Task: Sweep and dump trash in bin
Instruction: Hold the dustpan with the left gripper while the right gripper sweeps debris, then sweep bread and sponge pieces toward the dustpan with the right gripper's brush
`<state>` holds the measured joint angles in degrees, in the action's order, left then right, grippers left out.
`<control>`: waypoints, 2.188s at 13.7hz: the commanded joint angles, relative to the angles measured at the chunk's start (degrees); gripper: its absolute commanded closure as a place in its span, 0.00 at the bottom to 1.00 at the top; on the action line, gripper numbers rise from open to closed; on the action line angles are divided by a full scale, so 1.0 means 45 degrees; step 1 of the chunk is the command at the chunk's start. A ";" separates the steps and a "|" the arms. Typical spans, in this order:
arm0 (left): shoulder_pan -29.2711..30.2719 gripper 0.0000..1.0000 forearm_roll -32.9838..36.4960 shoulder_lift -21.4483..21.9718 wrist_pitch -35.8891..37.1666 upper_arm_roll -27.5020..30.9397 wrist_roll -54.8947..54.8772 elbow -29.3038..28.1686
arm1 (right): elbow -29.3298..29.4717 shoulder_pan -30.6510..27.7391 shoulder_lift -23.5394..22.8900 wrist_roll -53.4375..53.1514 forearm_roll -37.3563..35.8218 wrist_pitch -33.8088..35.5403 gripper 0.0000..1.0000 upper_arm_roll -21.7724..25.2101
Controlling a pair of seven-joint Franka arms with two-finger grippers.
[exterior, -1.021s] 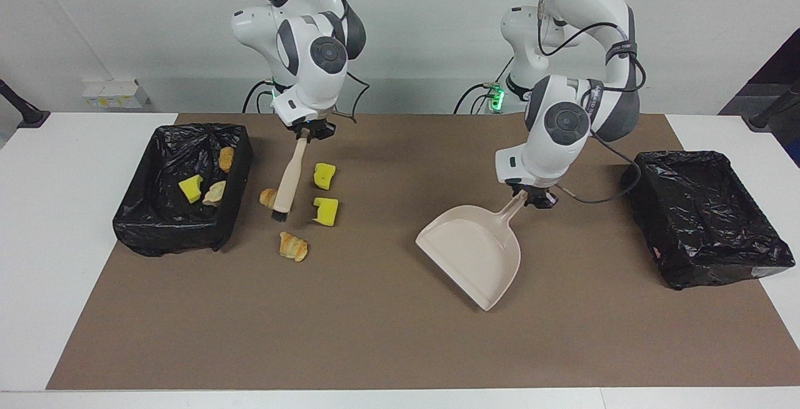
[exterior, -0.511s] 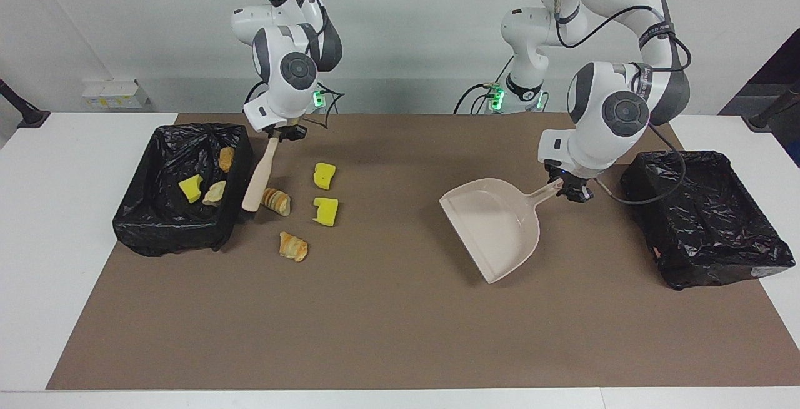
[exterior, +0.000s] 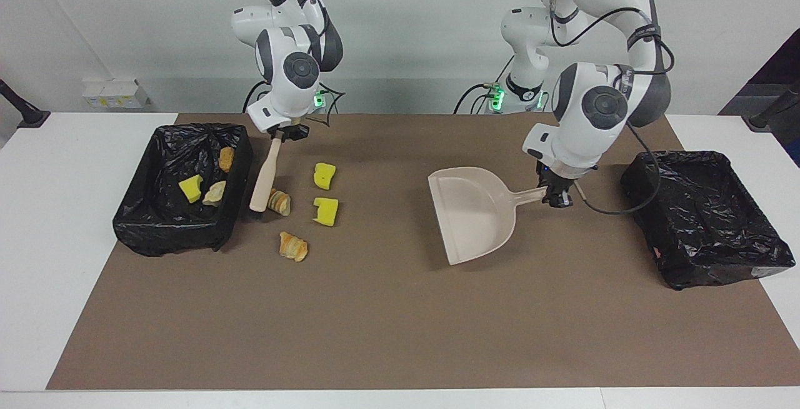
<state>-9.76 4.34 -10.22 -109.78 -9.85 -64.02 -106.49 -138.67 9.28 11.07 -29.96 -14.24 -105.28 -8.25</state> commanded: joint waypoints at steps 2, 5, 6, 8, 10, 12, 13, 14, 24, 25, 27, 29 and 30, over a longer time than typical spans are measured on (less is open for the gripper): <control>-0.1343 1.00 0.1763 0.2016 -0.1700 0.0157 0.2538 -0.2919 | 0.0596 0.0087 -0.1049 0.0348 0.0838 -0.1233 1.00 -0.0062; -0.2184 1.00 0.2744 0.2036 -0.0980 0.0138 0.4477 -0.2997 | 0.2877 0.0341 -0.2767 0.0211 0.1755 -0.1293 1.00 -0.0081; -0.2186 1.00 0.2766 0.2055 -0.0918 0.0118 0.4461 -0.2997 | 0.3582 0.0341 -0.3197 0.0211 0.2164 -0.1273 1.00 -0.0081; -0.2108 1.00 0.2766 0.1861 -0.1054 0.0099 0.4325 -0.3132 | 0.4892 0.0612 -0.3941 0.0192 0.2771 -0.1254 1.00 -0.0081; -0.2147 1.00 0.2747 0.1938 -0.1055 0.0098 0.4324 -0.3309 | 0.5909 0.1120 -0.4178 0.0095 0.3145 -0.0768 1.00 -0.0081; -0.2185 1.00 0.2747 0.1919 -0.1074 0.0079 0.4343 -0.3387 | 0.6265 0.1376 -0.4199 -0.0567 0.3126 -0.0278 1.00 -0.0081; -0.2263 1.00 0.2747 0.1783 -0.1093 0.0079 0.4479 -0.3407 | 0.6226 0.1299 -0.3772 -0.0570 0.3145 0.0149 1.00 -0.0081; -0.2438 1.00 0.2727 0.1705 -0.1036 0.0079 0.4499 -0.3388 | 0.6226 0.1163 -0.3381 -0.0454 0.3145 0.0830 1.00 -0.0081; -0.2439 1.00 0.2454 0.1704 -0.1367 0.0079 0.4968 -0.3544 | 0.0820 0.1962 0.0935 -0.3710 0.3943 0.2008 1.00 -0.0081; -0.2439 1.00 0.2454 0.1723 -0.1367 0.0079 0.4968 -0.3544 | 0.0448 0.2233 0.1132 -0.4352 0.4158 0.2028 1.00 -0.0101; -0.2439 1.00 0.2454 0.1704 -0.1386 0.0079 0.4968 -0.3544 | -0.0275 0.3616 0.1154 -0.6382 0.4336 0.1659 1.00 -0.0081; -0.2401 1.00 0.2454 0.1704 -0.1406 0.0079 0.4988 -0.3544 | -0.0492 0.3798 0.0960 -0.6683 0.4395 0.0823 1.00 -0.0081; -0.2362 1.00 0.2415 0.1704 -0.1425 0.0079 0.5007 -0.3563 | -0.0493 0.3817 0.0552 -0.6703 0.4511 -0.0130 1.00 -0.0081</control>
<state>-19.93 15.54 -3.34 -114.69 -10.13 -42.62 -121.19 -139.48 27.01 14.46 -59.40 4.41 -100.38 -8.88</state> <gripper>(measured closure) 0.678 0.736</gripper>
